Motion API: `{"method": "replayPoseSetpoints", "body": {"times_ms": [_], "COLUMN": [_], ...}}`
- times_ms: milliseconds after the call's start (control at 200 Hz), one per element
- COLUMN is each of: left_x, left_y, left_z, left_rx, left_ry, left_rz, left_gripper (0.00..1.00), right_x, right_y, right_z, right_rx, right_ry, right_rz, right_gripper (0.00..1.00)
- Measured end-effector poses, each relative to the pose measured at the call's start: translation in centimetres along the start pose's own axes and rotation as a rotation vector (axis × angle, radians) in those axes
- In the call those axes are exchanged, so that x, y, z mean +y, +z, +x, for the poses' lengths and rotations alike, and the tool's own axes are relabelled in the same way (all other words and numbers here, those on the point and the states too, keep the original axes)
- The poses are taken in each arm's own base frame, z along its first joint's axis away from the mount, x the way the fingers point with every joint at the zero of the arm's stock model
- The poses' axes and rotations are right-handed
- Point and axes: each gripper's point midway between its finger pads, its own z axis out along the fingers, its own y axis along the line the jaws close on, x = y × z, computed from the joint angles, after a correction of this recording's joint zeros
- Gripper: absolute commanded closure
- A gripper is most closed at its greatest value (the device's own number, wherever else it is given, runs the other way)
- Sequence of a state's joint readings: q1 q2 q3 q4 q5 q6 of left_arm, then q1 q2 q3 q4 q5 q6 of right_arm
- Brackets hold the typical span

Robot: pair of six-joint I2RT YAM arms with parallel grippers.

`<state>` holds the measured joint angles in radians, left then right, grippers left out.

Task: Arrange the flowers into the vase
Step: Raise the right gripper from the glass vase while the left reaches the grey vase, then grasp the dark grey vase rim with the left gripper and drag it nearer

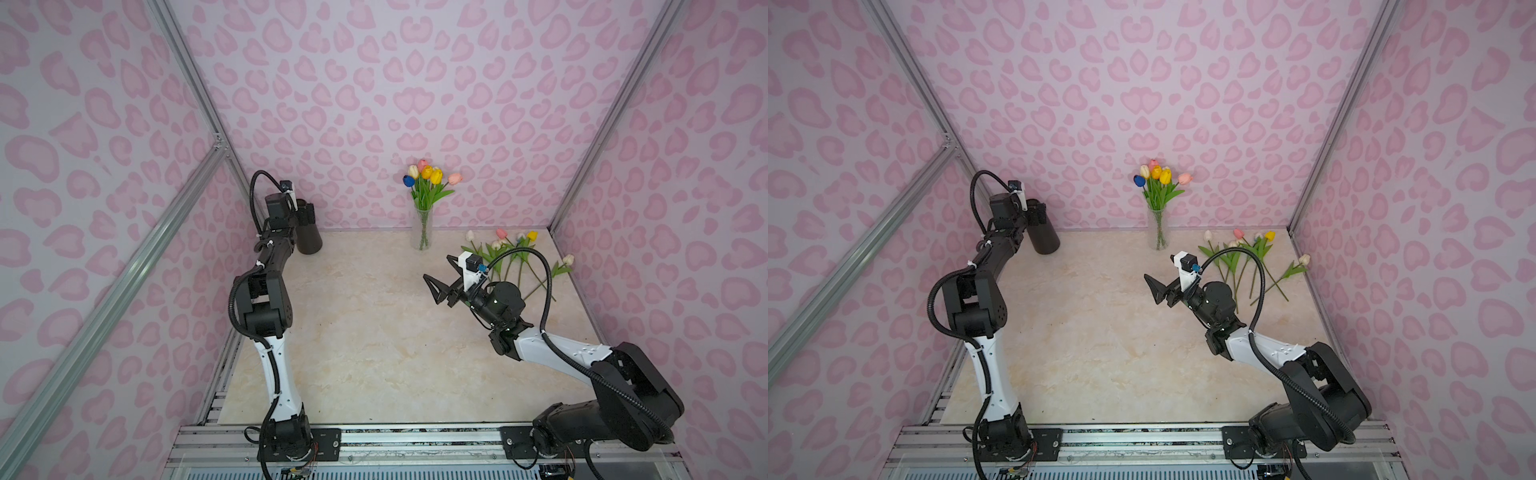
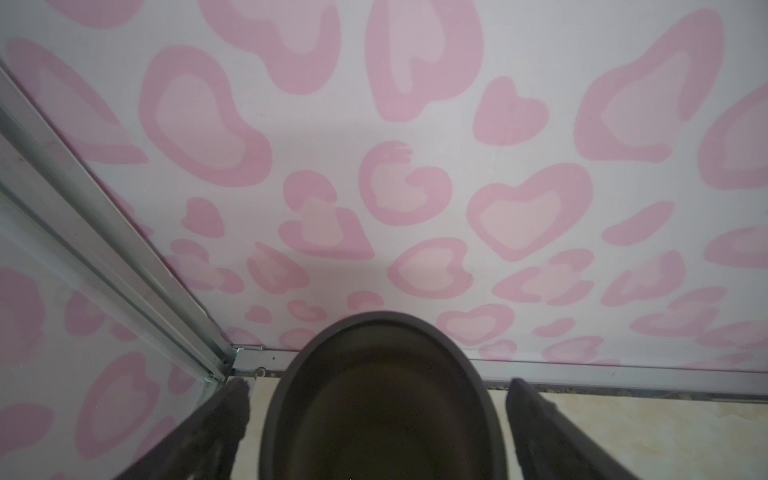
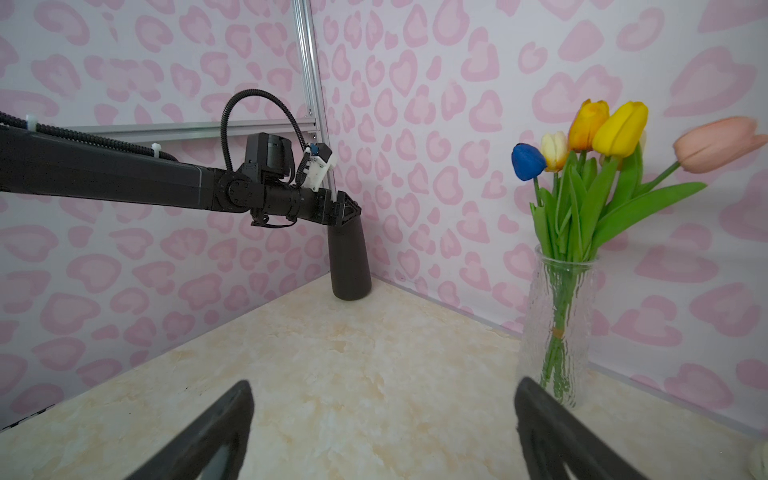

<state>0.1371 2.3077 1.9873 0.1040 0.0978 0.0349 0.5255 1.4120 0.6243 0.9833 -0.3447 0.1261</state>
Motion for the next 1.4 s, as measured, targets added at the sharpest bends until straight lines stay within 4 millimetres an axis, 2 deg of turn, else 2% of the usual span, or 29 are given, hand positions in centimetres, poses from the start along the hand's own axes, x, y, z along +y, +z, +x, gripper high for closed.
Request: {"method": "replayPoseSetpoints", "body": {"times_ms": [215, 365, 450, 840, 1030, 1175, 1250, 1330, 1400], "left_x": [0.1, 0.0, 0.0, -0.1, -0.2, -0.6, -1.2, -2.9, -5.4], "left_y": [2.0, 2.4, 2.4, 1.9, 0.9, -0.7, -2.4, -4.7, -7.2], "left_z": [1.5, 2.0, 2.1, 2.3, 2.6, 3.1, 3.5, 4.2, 4.8], "left_rx": [0.01, 0.014, 0.017, 0.009, 0.02, 0.029, 0.043, 0.068, 0.08], "left_ry": [-0.017, -0.018, -0.016, -0.006, -0.008, -0.018, -0.02, -0.018, -0.013], "left_rz": [0.004, 0.01, 0.009, 0.013, 0.015, 0.021, 0.024, 0.048, 0.093], "left_gripper": [0.02, 0.16, 0.33, 0.63, 0.96, 0.97, 0.97, 0.97, 0.97], "right_x": [0.6, 0.8, 1.0, 1.1, 1.0, 0.2, -0.3, -1.1, -2.2], "right_y": [-0.6, -1.1, -1.3, -2.3, -3.0, -3.7, -4.0, -4.4, -4.9], "right_z": [-1.1, -1.8, -2.1, -3.4, -4.3, -4.2, -4.5, -4.6, -4.8], "right_rx": [-0.022, -0.033, -0.035, -0.048, -0.061, -0.047, -0.047, -0.036, -0.026], "right_ry": [-0.02, -0.028, -0.039, -0.072, -0.098, -0.112, -0.128, -0.151, -0.17], "right_rz": [-0.019, -0.02, -0.021, -0.005, 0.016, 0.07, 0.106, 0.149, 0.194], "right_gripper": [0.03, 0.03, 0.03, 0.03, 0.03, 0.03, 0.03, 0.03, 0.03]}}
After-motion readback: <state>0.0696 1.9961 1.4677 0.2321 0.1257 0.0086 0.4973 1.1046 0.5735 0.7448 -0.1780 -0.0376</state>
